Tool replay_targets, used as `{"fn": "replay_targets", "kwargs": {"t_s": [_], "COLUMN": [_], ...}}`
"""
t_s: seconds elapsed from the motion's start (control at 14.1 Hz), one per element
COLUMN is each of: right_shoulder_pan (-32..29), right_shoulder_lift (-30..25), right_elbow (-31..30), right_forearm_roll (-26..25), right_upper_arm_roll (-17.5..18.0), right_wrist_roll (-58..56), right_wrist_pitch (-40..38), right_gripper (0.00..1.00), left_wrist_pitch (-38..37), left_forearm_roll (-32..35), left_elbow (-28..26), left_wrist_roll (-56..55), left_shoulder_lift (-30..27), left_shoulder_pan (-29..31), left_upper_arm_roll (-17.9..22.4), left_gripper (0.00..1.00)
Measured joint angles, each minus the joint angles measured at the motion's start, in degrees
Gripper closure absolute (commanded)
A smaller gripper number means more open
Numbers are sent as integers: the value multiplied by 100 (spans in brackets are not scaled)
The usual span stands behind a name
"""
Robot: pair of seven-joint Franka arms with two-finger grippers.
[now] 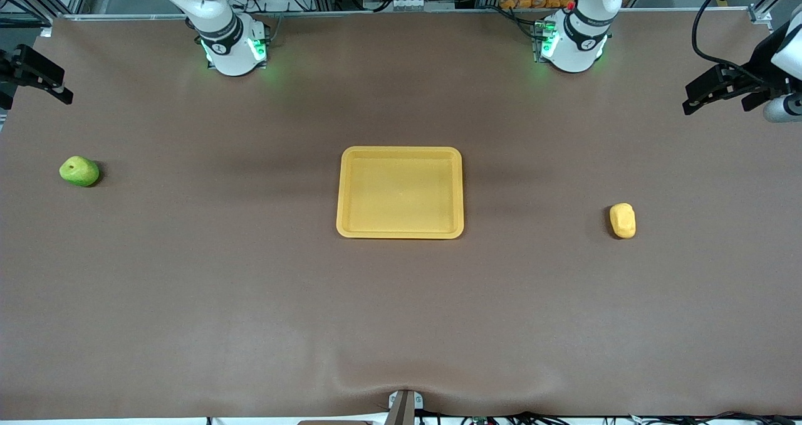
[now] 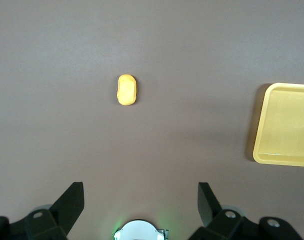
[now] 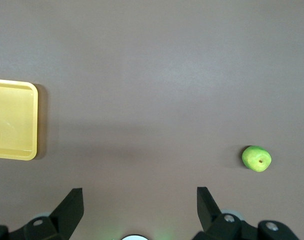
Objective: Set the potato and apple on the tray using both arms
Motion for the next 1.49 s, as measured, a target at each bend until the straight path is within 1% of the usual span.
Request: {"fn": "replay_targets", "kwargs": {"t_s": [0.57,0.92,1.14,1.49], "right_shoulder_pan": [-8,-129,-135,-206], "right_shoulder_lift": [27,131,131,200], "right_elbow": [0,0,0,0], "right_forearm_roll": [0,0,0,-15], "right_upper_arm_roll": [-22,-45,-43,-52], "right_wrist_roll": [0,0,-1,-1], "right_wrist_pitch": [0,0,0,1], "right_gripper": [0,0,0,0], "left_wrist_pitch": [-28,-60,-66,-30], "left_forearm_roll": [0,0,0,0], "left_elbow": [11,5,-24,-44], "left_wrist_roll": [-4,-2,-1,-1], "left_shoulder_lift": [0,54,198,616], "left_shoulder_pan": [1,4,20,55], "left_upper_arm_roll": [1,-27,-25,-13], "left_gripper": [0,0,0,0]}}
